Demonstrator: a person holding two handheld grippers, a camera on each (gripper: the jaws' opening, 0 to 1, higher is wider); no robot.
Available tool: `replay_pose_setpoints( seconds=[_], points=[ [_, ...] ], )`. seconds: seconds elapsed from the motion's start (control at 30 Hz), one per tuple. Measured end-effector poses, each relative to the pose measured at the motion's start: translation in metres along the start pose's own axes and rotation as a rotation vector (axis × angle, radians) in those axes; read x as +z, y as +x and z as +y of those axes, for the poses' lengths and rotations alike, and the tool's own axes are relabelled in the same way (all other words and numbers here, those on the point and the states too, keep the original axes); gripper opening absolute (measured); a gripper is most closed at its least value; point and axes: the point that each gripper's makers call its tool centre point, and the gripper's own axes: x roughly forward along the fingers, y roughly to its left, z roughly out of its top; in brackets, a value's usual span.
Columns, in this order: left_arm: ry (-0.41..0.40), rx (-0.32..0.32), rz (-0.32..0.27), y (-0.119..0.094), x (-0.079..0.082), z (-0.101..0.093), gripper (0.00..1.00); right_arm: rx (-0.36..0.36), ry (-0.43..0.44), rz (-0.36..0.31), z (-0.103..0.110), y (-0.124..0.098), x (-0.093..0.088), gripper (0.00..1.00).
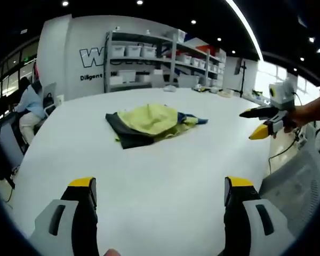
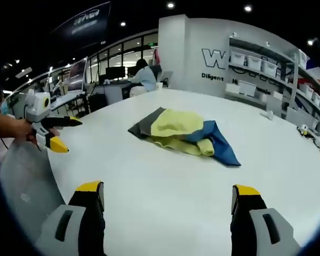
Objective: Fold the garment on the visible template until the final outline fits inside the template.
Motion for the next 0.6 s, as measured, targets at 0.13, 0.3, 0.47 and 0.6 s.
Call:
replay_pose_setpoints(
  seconds=[0.13,0.3,0.47,0.6],
  points=[
    [-0.006,0.002,0.007,-0.003,0.004,-0.005,0.96,0.008,0.012,-0.013,0.0,0.0,0.003,0.98],
    [0.0,0.005,0.005,0.0,0.011,-0.004,0.96,0.015,0.014,-0.015,0.0,0.002,0.003,0.98],
    [-0.003,0.003,0.014,0.002,0.012,-0.004,0.95,0.012,0.025,-0.023,-0.004,0.002,0.007,0.98],
    [-0.001,-0.005,0.024,0.004,0.01,-0.005,0.95,0.012,0.028,-0.02,-0.005,0.003,0.006,0.98]
  ],
)
